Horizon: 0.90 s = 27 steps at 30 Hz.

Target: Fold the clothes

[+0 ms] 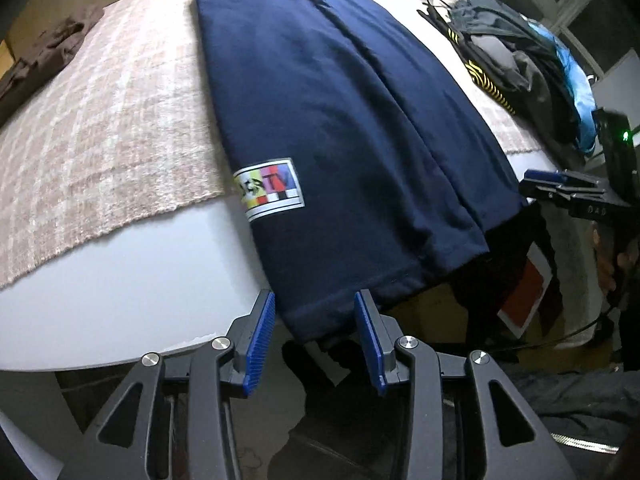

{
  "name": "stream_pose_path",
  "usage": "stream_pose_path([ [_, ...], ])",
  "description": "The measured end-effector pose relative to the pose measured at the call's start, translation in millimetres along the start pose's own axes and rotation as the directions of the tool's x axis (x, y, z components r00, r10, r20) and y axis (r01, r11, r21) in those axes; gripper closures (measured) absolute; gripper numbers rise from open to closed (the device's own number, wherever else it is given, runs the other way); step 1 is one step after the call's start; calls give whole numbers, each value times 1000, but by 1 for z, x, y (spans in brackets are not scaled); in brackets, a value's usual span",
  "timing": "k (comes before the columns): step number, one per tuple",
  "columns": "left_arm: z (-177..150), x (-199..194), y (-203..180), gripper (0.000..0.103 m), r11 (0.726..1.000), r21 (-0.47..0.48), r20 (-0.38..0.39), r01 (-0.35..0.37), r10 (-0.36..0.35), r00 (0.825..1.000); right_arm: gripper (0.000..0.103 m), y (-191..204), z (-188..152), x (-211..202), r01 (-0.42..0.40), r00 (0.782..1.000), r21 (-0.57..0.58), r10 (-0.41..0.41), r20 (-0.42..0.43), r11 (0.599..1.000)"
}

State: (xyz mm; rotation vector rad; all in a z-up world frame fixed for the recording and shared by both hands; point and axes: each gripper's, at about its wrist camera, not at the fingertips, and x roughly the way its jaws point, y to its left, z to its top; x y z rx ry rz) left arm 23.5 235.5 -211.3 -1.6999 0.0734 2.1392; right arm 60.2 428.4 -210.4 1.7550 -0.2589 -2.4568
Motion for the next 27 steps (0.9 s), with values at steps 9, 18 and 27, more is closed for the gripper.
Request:
stream_pose_path([
  [9, 2, -2, 3, 99, 1000, -2, 8, -23, 23, 1000, 99, 6, -6, 0, -11, 1000, -104, 13, 12, 994],
  [18, 3, -38, 11, 100, 998, -54, 70, 28, -24, 997, 101, -12, 0, -37, -124, 990, -59, 127, 57, 991],
  [27, 31, -51, 20, 100, 988, -105, 103, 113, -102, 989, 101, -23, 27, -40, -274, 961, 39, 271, 60, 961],
])
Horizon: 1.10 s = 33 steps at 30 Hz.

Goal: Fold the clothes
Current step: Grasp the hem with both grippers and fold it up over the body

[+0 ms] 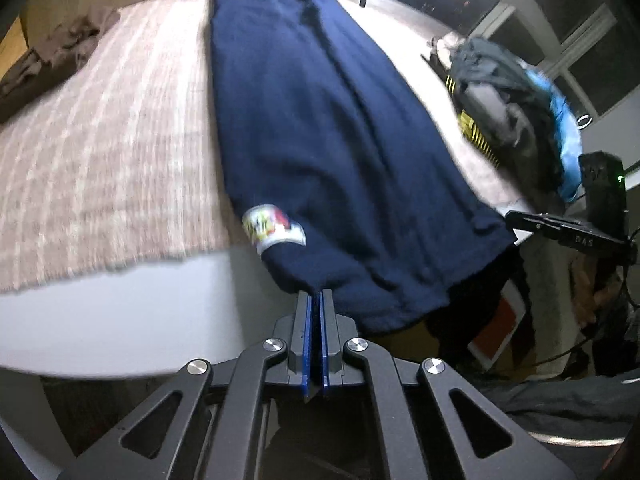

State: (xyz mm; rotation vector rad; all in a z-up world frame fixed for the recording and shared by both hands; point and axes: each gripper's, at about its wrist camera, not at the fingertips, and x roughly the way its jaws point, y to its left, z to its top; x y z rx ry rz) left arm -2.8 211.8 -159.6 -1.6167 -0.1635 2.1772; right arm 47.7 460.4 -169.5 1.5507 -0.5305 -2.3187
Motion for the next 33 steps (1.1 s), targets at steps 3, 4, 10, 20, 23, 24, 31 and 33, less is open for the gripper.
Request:
stream_pose_path([
  [3, 36, -16, 5, 100, 1000, 11, 64, 16, -17, 998, 101, -1, 30, -18, -62, 997, 14, 62, 56, 998],
  [4, 49, -19, 8, 100, 1000, 26, 84, 8, -11, 996, 101, -4, 43, -22, -70, 995, 7, 69, 71, 998],
  [10, 152, 17, 39, 96, 997, 44, 160, -63, 55, 986, 101, -21, 148, 0, -4, 990, -64, 13, 138, 998],
  [20, 178, 21, 88, 67, 991, -2, 158, -134, 133, 978, 63, -69, 198, 52, 35, 999, -25, -35, 17, 999],
  [23, 164, 37, 78, 67, 988, 16, 104, -153, 151, 983, 63, -62, 179, 64, 51, 998, -60, -52, -23, 997],
  [24, 162, 44, 76, 67, 986, 19, 83, -164, 162, 983, 63, -60, 176, 71, 63, 997, -71, -65, -37, 996],
  [31, 168, 84, 62, 68, 979, 41, 41, -200, 199, 979, 63, -56, 170, 97, 82, 993, -123, -92, -77, 989],
  [33, 168, 89, 56, 69, 975, 64, 47, -213, 210, 976, 63, -53, 171, 98, 77, 993, -135, -87, -74, 988],
])
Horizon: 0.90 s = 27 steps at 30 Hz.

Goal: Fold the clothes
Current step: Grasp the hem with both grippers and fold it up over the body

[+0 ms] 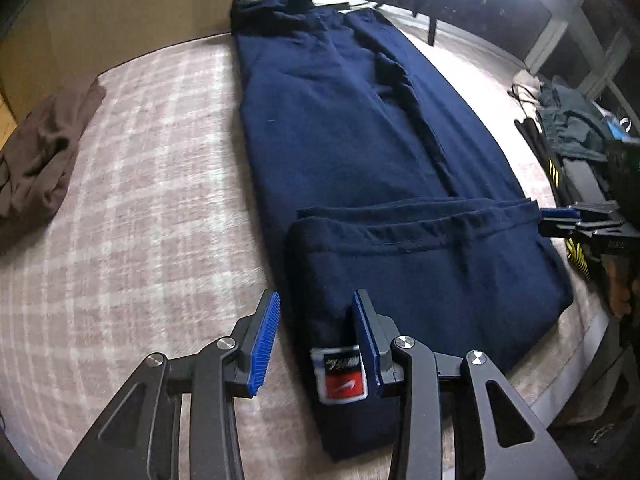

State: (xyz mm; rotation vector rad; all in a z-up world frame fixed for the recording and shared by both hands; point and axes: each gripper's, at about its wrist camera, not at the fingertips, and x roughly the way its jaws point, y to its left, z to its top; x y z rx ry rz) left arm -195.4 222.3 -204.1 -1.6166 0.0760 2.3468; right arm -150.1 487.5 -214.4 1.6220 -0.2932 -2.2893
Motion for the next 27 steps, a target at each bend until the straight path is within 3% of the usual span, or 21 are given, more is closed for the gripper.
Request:
stream_pose_path([
  [3, -3, 2, -10, 70, 1000, 30, 9, -5, 5, 1000, 65, 12, 5, 4, 19, 1000, -28, -19, 24, 999],
  [7, -5, 4, -18, 78, 996, 81, 20, -20, 19, 1000, 75, 18, 5, 3, 30, 999, -72, -28, 32, 997],
  [9, -5, 6, -19, 87, 996, 91, 21, -25, 23, 1000, 84, 18, 4, 4, 46, 998, -83, -43, 35, 995],
  [10, -5, 5, -18, 97, 996, 88, 27, -20, 18, 999, 91, 19, 5, 6, 53, 998, -87, -50, 36, 995],
  [12, -6, 0, -15, 101, 997, 82, 50, 4, -8, 999, 94, 19, 6, 4, 55, 998, -82, -52, 47, 995],
  [22, -14, -34, 1, 101, 999, 30, 136, 16, -20, 990, 99, 40, 17, -16, 93, 986, -151, -71, 149, 984],
  [24, -15, -24, 5, 100, 1000, 17, 111, 16, -18, 994, 99, 39, 21, -10, 111, 986, -156, -89, 140, 982],
  [27, -10, 2, 9, 88, 999, -6, 30, -33, 33, 999, 98, 30, 22, 15, 118, 992, -133, -112, 52, 984],
])
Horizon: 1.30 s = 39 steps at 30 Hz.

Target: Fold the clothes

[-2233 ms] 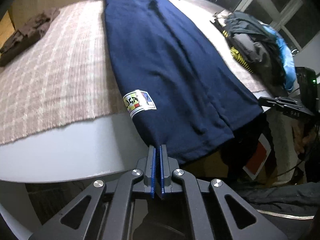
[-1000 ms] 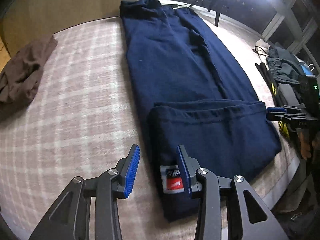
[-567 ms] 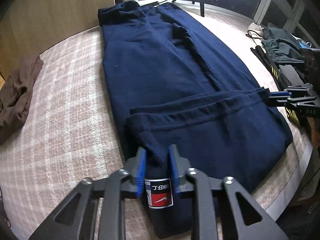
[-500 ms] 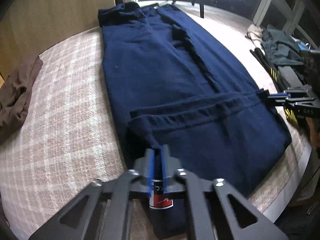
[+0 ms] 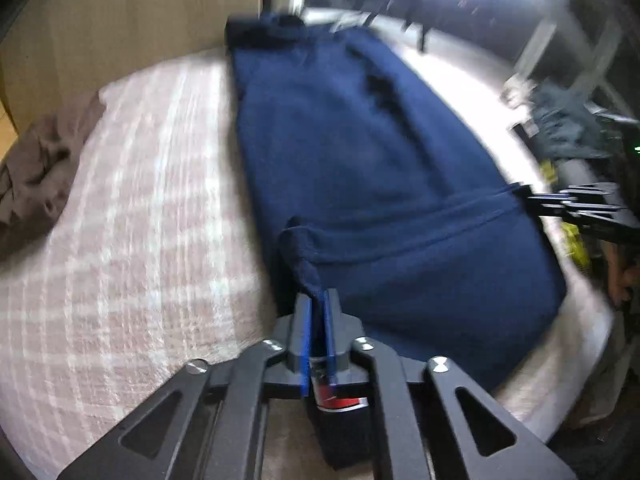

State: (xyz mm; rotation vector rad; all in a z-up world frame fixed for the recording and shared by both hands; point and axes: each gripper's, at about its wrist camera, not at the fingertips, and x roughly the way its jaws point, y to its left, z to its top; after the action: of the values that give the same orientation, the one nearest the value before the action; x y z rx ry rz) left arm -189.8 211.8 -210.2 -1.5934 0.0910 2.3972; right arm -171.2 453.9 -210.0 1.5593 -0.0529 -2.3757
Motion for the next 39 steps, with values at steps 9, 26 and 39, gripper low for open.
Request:
stream_pose_path([
  [9, -30, -45, 11, 72, 996, -11, 26, 91, -90, 996, 89, 4, -2, -34, 14, 996, 5, -14, 85, 1000],
  [26, -15, -36, -22, 83, 995, 96, 107, -6, -4, 994, 90, 50, 26, -2, -4, 998, -111, 12, 64, 994],
  [39, 20, 23, -26, 73, 974, 221, 64, -40, 27, 998, 64, -10, 12, 20, 19, 999, 72, -21, 28, 997],
])
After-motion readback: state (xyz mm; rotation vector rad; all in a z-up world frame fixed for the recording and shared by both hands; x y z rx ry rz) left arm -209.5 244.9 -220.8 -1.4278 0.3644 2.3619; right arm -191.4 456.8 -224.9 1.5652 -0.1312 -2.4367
